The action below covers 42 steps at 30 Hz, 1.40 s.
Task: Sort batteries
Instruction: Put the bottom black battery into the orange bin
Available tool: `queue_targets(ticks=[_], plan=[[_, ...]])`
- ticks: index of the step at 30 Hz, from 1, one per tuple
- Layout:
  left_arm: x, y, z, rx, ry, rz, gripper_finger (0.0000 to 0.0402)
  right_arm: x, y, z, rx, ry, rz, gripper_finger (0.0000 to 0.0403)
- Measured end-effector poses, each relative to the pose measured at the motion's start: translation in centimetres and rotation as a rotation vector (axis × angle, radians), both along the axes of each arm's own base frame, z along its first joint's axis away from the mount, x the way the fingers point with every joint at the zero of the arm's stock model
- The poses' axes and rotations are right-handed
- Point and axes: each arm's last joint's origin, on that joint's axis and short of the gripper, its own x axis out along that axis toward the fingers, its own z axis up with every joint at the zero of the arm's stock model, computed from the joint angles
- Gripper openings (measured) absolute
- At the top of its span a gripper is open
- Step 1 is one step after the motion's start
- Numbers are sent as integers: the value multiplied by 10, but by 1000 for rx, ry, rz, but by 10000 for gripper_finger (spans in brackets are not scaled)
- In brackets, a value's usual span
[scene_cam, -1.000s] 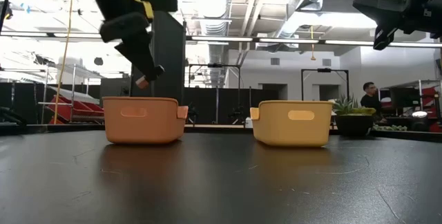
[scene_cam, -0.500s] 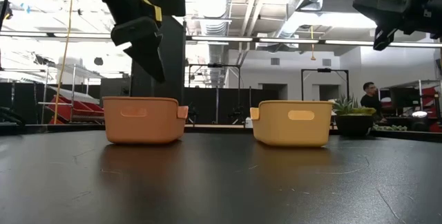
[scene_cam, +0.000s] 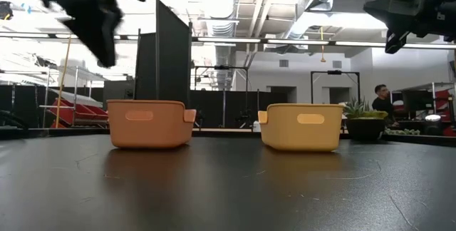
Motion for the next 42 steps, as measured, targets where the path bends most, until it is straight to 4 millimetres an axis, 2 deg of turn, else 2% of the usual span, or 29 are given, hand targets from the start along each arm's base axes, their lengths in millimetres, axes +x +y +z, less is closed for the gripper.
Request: queue_targets(ticks=[4,10,16,26,30,37,42], plan=[[-19,-24,-2,-152,37,-9,168,0,0,0,0,1,0,29],[-49,-67,-31,-303,229,-12,169,0,0,0,-1,1,-1,29],[-75,-96,-47,-321,373,49,169,0,0,0,-2,1,-2,29],[-106,-122,-66,-367,424,29,169,0,0,0,0,1,-3,29],[-117,-123,-71,-345,430,57,169,0,0,0,0,0,-4,29],[-127,-128,-82,-383,420,61,169,0,0,0,1,1,-5,29],[-132,-136,-83,-405,380,45,169,0,0,0,1,0,-5,29]])
